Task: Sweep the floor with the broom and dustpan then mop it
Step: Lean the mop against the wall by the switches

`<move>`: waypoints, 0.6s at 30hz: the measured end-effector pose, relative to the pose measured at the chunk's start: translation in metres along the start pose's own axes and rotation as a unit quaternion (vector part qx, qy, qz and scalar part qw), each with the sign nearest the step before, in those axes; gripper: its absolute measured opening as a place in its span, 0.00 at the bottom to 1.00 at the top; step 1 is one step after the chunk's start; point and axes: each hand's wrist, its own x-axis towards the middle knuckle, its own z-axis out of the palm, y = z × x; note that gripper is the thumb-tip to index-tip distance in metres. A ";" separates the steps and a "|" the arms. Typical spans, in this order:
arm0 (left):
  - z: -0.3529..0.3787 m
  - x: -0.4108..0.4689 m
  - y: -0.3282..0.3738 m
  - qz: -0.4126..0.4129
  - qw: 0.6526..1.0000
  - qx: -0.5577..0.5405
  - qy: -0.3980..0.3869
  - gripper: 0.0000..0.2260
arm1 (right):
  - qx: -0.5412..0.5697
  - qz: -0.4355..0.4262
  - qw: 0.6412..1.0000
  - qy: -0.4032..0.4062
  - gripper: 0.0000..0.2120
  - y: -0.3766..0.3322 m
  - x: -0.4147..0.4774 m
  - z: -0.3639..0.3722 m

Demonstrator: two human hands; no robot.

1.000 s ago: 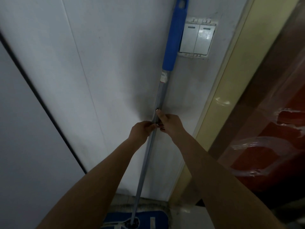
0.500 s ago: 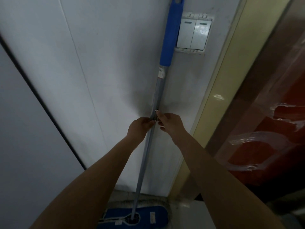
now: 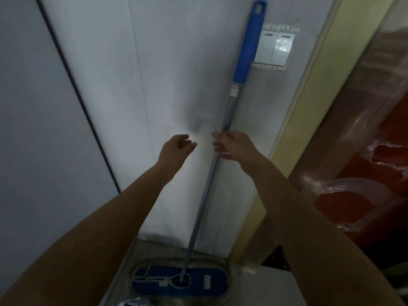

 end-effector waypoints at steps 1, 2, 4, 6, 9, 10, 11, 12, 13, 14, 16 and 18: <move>-0.011 -0.006 0.002 0.007 1.000 -0.006 0.012 0.19 | 0.006 -0.008 1.000 -0.016 0.13 -0.004 -0.003 0.007; -0.018 -0.011 0.003 0.013 1.000 -0.008 0.020 0.19 | 0.016 -0.011 0.999 -0.026 0.12 -0.007 -0.005 0.012; -0.036 -0.023 0.005 0.021 0.999 -0.003 0.046 0.18 | 0.033 -0.009 0.998 -0.051 0.14 -0.012 -0.009 0.027; -0.056 -0.037 0.005 0.019 0.997 -0.009 0.078 0.18 | 0.047 -0.001 0.996 -0.072 0.20 -0.017 -0.015 0.045; -0.088 -0.059 0.004 0.014 0.991 -0.026 0.133 0.17 | 0.082 0.008 0.990 -0.117 0.23 -0.021 -0.020 0.069; -0.097 -0.066 0.004 0.012 0.988 -0.032 0.148 0.17 | 0.090 0.008 0.987 -0.133 0.23 -0.021 -0.022 0.076; -0.107 -0.074 0.003 0.009 0.985 -0.036 0.168 0.17 | 0.092 0.008 0.984 -0.151 0.24 -0.022 -0.025 0.083; -0.116 -0.083 0.002 0.006 0.981 -0.039 0.190 0.17 | 0.088 0.009 0.981 -0.170 0.25 -0.023 -0.028 0.092; -0.123 -0.093 0.001 0.002 0.977 -0.042 0.209 0.17 | 0.084 0.008 0.979 -0.185 0.26 -0.024 -0.032 0.100; -0.129 -0.102 0.000 -0.003 0.973 -0.045 0.227 0.17 | 0.082 0.007 0.977 -0.199 0.26 -0.025 -0.036 0.107; -0.139 -0.126 -0.003 -0.014 0.963 -0.051 0.263 0.17 | 0.078 0.007 0.970 -0.232 0.26 -0.026 -0.046 0.120; -0.145 -0.152 -0.006 -0.024 0.953 -0.057 0.297 0.17 | 0.074 0.005 0.961 -0.266 0.26 -0.025 -0.058 0.131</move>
